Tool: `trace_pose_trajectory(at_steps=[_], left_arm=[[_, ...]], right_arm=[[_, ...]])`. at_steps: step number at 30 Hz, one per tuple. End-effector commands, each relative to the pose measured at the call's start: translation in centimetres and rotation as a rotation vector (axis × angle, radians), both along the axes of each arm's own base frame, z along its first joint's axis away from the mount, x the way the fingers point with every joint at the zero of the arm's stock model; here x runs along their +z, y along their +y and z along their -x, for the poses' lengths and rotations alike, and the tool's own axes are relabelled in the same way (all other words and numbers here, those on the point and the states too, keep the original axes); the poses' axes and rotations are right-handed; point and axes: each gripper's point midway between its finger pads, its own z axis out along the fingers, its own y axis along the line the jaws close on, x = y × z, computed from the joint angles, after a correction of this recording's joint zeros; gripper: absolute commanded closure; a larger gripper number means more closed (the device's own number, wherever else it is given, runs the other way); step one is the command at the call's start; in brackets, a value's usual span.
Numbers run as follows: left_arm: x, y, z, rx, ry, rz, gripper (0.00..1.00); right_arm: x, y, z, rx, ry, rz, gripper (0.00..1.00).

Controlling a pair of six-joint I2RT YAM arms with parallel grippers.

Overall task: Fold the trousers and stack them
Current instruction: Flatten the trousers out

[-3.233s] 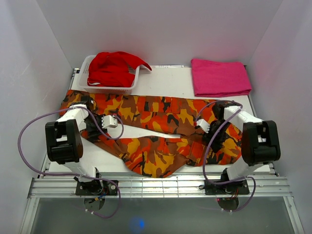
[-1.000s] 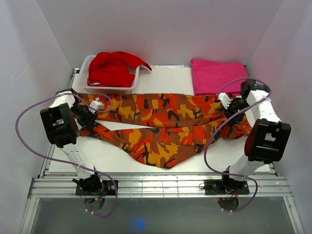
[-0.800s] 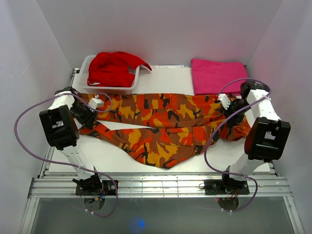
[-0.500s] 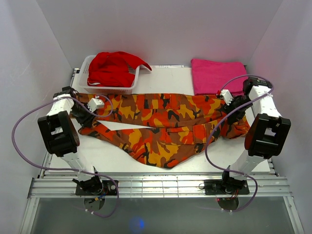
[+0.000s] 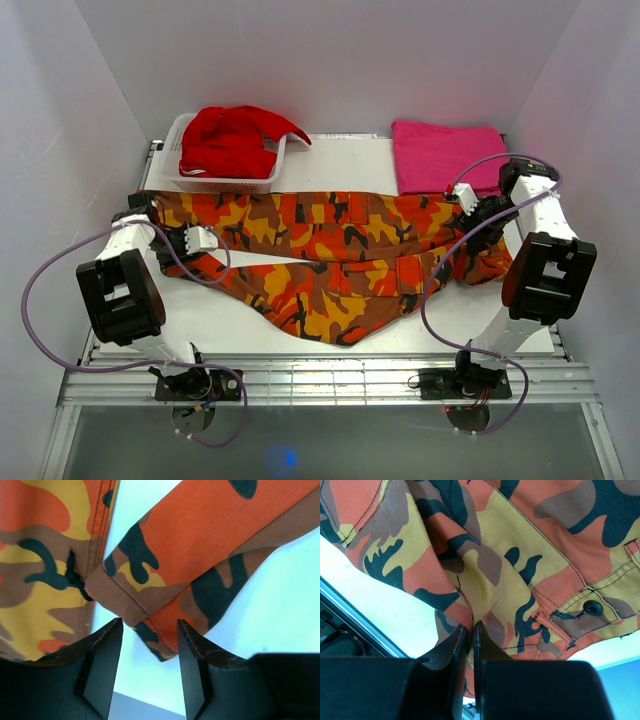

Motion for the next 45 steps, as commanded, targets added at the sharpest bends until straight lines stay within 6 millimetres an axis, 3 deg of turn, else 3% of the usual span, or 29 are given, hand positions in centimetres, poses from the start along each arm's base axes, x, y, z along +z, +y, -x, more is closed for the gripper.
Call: trace_pose_trajectory(at_steps=[1,8,17,20,23,25,27,32,36,40,45], left_arm=[[1.7,0.3,-2.2,-0.184,-0.171,-0.077,0.42],[1.0,0.3,-3.2,-0.245,-0.223,-0.092,0.41],[-1.4,-0.5,-1.0,-0.346,-0.158,-0.091,0.41],[-2.3,-0.4,-2.0,-0.301,-0.148,-0.070,0.41],[-2.3,-0.1,-2.6,-0.280,-0.152,-0.072,0.46],[-2.1,0.0,-2.9,-0.256,-0.156,-0.067,0.60],[-1.3,0.1,-3.8,-0.240,-0.180,-0.058,0.78],[1.6,0.2,-5.0,-0.191,-0.228,-0.040,0.98],[5.8,0.1,-6.0,-0.141,-0.307,0.000,1.00],[11.6,0.9,-7.9,-0.073,-0.410,0.035,1.00],[15.2,1.9,-9.6,0.041,-0.498,0.080,1.00]], right_arm=[[0.4,0.3,-0.2,-0.014,0.001,-0.030,0.92],[-0.1,0.2,0.2,-0.012,0.018,-0.024,0.92],[-0.3,0.1,0.2,-0.024,0.036,-0.028,0.92],[-0.3,0.1,0.2,-0.025,0.040,-0.024,0.92],[-0.4,-0.1,0.3,-0.025,0.044,-0.017,0.92],[-0.4,-0.2,0.4,-0.028,0.044,-0.013,0.92],[-0.5,-0.2,0.5,-0.028,0.045,-0.011,0.92],[-0.9,-1.0,0.9,-0.031,0.046,0.009,0.92],[-1.2,-2.2,1.5,-0.048,0.046,0.022,0.92],[-1.2,-3.2,2.1,-0.050,0.048,0.037,0.92],[-1.0,-3.5,2.6,-0.031,0.041,0.052,0.92]])
